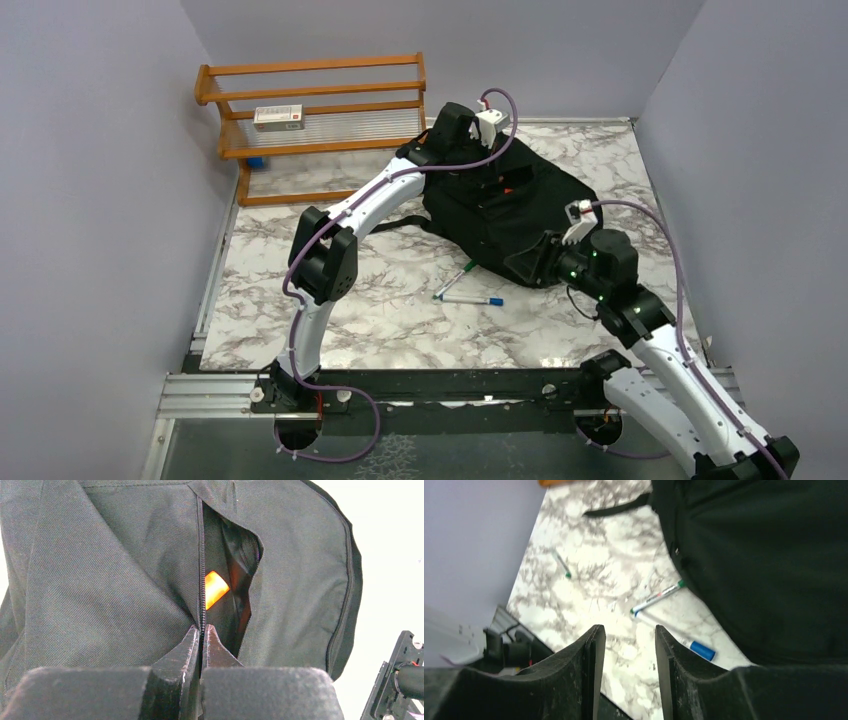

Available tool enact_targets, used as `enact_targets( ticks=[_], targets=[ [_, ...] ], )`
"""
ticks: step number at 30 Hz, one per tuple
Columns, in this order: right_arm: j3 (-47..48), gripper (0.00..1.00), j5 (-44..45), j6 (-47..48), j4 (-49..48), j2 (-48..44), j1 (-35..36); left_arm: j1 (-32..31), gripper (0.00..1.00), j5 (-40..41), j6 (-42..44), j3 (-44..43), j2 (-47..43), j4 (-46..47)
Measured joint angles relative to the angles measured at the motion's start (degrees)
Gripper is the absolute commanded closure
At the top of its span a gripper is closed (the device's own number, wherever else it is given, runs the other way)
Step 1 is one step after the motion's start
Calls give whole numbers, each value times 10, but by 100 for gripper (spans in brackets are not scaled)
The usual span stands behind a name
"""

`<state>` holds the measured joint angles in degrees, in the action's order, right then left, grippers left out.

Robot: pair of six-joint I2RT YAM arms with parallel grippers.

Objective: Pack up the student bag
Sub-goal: Place the stationery in the student bag, then pick up the stationery from the center of the board.

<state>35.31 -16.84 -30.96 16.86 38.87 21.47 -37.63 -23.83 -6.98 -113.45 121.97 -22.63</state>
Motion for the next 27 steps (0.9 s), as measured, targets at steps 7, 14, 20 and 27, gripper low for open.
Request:
enact_targets(
  ticks=[7, 14, 20, 27],
  targets=[
    [-23, 55, -6, 11, -34, 63, 125, 0, 100, 0, 4, 0, 0, -3],
    [-16, 54, 11, 52, -180, 262, 269, 0, 100, 1, 4, -30, 5, -31],
    [64, 53, 21, 94, -276, 470, 354, 2, 100, 1, 5, -51, 11, -56],
    [201, 50, 15, 143, -354, 638, 386, 5, 100, 3, 6, -58, 11, -76]
  ],
)
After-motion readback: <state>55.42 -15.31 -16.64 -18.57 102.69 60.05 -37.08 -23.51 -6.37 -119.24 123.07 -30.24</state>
